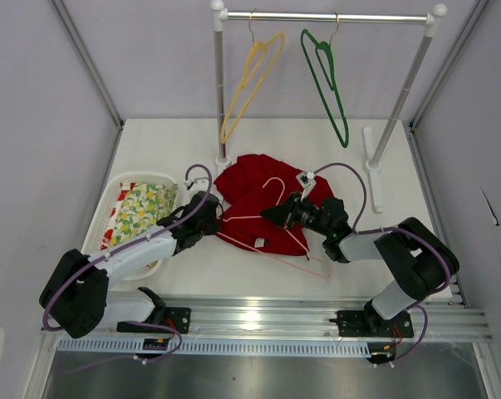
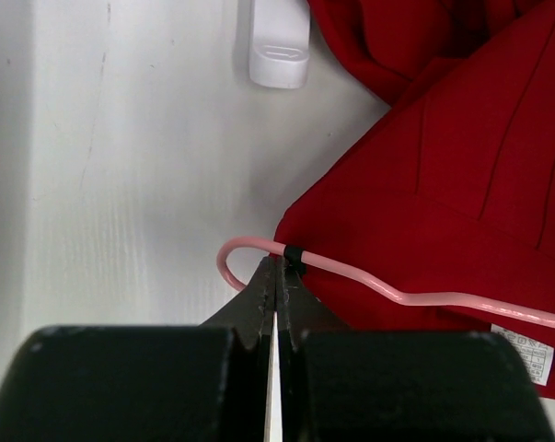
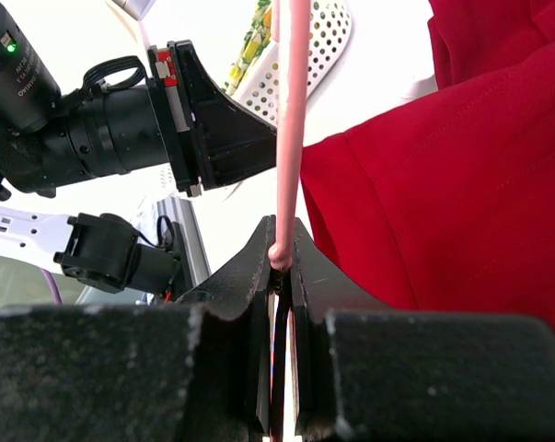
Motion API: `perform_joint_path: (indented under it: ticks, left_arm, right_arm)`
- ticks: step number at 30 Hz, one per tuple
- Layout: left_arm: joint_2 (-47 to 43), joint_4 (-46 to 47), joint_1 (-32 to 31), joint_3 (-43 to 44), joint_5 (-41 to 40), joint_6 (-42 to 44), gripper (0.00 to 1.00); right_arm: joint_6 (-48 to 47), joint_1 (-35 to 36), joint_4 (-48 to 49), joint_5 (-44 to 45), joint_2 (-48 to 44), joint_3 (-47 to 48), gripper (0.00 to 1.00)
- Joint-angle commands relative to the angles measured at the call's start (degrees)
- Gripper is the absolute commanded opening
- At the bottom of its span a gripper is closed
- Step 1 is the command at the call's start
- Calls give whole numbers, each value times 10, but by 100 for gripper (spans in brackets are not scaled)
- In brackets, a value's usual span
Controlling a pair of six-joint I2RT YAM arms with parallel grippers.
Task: Place the skirt on the hanger
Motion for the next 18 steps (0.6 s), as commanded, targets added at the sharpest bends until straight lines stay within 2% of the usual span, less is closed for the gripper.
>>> perform_joint_path:
  ticks: [1, 18]
  left_arm:
    - [-10, 41, 4, -6, 36, 0, 0]
    - [-34, 55, 5, -16, 100, 18, 0]
  right_arm:
    - [-11, 3, 29, -2, -3, 22, 0]
    - [-5, 14, 51, -10, 53, 65, 0]
